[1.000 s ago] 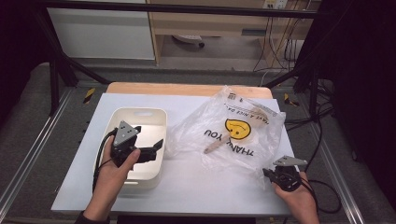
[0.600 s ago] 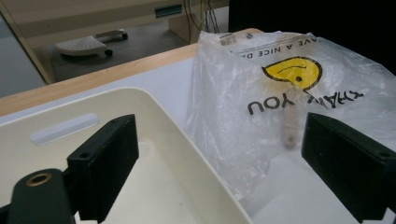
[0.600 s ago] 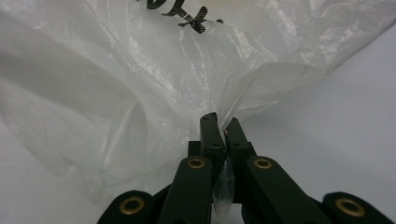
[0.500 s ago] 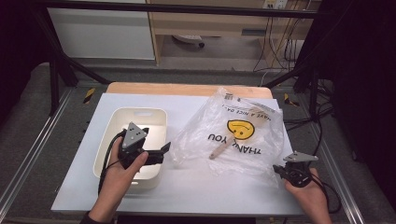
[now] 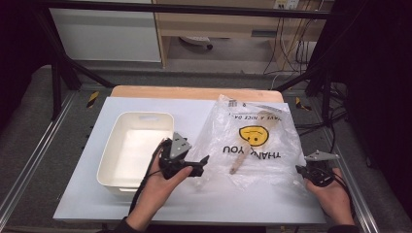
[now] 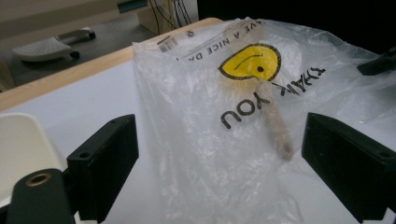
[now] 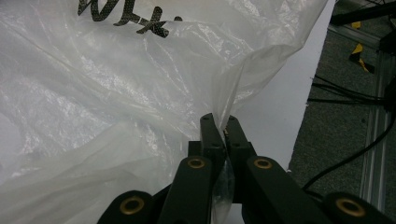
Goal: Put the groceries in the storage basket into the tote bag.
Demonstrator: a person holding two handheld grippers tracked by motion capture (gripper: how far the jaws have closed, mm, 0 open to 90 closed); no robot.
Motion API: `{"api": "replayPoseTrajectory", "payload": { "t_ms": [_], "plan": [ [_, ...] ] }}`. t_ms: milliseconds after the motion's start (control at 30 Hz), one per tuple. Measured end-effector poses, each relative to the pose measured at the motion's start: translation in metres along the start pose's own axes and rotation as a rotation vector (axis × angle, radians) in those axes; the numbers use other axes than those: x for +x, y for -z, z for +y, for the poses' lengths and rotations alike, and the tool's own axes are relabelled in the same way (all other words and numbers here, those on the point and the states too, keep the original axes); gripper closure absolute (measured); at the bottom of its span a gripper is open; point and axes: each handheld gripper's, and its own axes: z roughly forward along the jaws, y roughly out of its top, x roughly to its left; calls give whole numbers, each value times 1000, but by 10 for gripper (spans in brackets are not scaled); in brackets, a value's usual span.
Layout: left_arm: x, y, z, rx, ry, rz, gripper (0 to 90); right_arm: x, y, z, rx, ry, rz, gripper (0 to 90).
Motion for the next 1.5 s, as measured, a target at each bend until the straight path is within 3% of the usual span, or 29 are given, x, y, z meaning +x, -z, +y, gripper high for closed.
{"api": "replayPoseTrajectory", "payload": {
  "t_ms": [133,367,567,700,867,1100,1167,1333,1500],
  "plan": [
    [-5,-30,-7,42,6,36,111,5,2,2,-13,5,6,900],
    [6,-59,-16,72,82,65,124,9,3,-1,-46,-16,32,900],
    [13,-68,-20,72,85,106,128,14,-1,-6,-39,-26,39,900],
    [9,-74,-20,64,79,124,133,9,-2,-8,-33,-36,30,900],
    [6,-86,-27,103,84,114,130,-1,0,-13,-29,-72,5,900],
    [10,-101,-42,173,87,134,129,-8,-1,-15,-27,-93,-6,900],
    [12,-102,-47,179,100,134,131,-8,-1,-15,-25,-89,-4,900],
    [16,-104,-58,225,90,172,115,-8,1,-16,-27,-93,2,900],
    [15,-104,-62,266,118,152,114,-6,3,-16,-29,-87,3,900]
  ]
}}
